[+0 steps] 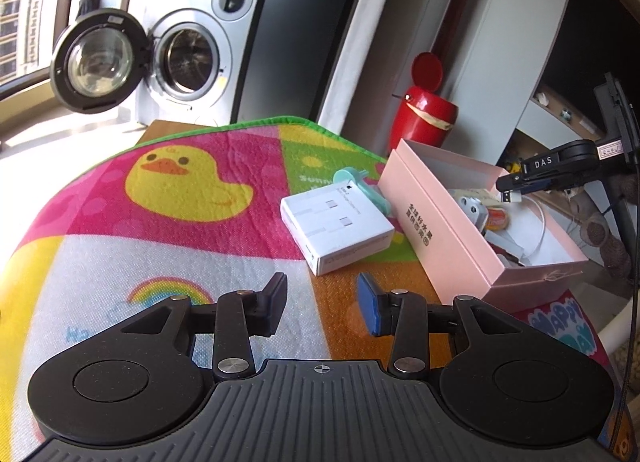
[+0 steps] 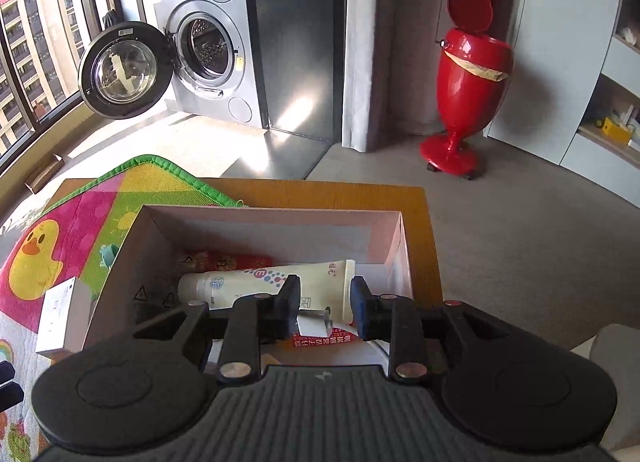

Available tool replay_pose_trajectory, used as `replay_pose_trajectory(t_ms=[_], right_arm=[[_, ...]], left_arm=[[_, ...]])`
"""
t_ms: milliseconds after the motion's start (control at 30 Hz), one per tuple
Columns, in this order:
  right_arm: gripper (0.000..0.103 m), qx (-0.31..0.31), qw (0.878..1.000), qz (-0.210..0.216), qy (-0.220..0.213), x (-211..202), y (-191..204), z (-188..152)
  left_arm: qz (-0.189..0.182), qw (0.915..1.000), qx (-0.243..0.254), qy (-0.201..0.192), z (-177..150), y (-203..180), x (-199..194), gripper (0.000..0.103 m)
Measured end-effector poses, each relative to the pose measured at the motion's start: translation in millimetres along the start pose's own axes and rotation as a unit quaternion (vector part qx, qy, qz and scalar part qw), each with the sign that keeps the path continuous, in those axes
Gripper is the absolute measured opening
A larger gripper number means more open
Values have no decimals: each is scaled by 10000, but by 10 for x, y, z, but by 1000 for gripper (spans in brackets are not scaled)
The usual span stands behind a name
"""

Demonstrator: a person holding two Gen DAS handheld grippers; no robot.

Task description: Organize rigid objects

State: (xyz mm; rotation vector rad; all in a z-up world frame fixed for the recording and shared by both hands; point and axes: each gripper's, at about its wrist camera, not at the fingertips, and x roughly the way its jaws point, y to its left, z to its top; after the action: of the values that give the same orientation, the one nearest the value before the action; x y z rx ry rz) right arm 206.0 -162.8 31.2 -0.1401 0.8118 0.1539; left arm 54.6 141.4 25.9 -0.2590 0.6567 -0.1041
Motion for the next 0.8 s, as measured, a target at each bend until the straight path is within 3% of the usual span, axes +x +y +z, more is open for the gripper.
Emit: replay_pose_trajectory(t_ms=[67,133,233,333,433,600,800], right_arm=[[32,-271,9989,-209,-307,-154,188,-13],[35,-503,9977,148,-423,-302,451,7],[37,-513,9925,1112,-53,-348,883,138],[37,-524,9859,1528,435,-170,1371,281],[37,-740,9876,1262,572,93,1771,369],[37,-1233,9901,290,603,624,2132,480],[23,-1547,9842,174,843,735,2200,343]], left_arm=[[89,10000,0,-45,-5,19,-1,43],[283,9995,-4,-116,-5,46,-12,43],[484,9987,-4,-156,13,101,-31,43],[560,9984,-47,-12,18,162,-15,43],[547,9985,-36,72,3,199,-15,43],[433,9990,-104,55,-18,291,-58,43],[297,9989,-345,-60,-44,458,-160,43]])
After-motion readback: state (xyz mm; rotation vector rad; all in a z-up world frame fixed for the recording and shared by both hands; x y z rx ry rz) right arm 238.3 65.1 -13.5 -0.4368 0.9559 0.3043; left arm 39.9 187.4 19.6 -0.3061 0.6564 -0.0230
